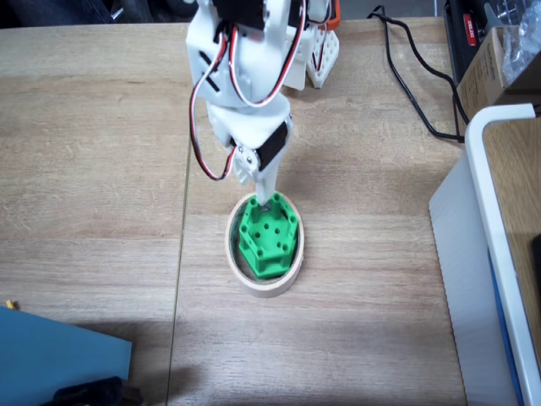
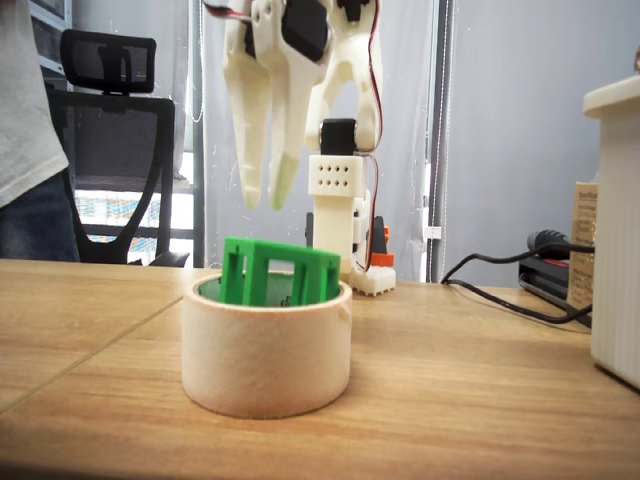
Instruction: Grasp a component and put it in the bin.
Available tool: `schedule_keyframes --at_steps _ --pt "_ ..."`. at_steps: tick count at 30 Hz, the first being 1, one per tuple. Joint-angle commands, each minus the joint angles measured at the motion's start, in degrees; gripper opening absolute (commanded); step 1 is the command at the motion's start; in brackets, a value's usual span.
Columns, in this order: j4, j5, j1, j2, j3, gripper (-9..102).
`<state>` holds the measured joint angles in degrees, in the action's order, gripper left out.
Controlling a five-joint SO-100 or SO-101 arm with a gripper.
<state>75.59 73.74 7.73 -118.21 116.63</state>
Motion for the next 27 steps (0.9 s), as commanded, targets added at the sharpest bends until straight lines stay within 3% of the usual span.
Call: schedule_keyframes --at_steps 1,11,20,27 --pt "0.4 -0.4 -0.6 -4.9 -0.7 13" --pt "0.1 0.2 0.4 -15.1 0.1 13" --pt "-0.4 0.5 10.2 -17.8 0.1 13" --pt "-0.5 9.5 17.0 -25.0 5.8 13"
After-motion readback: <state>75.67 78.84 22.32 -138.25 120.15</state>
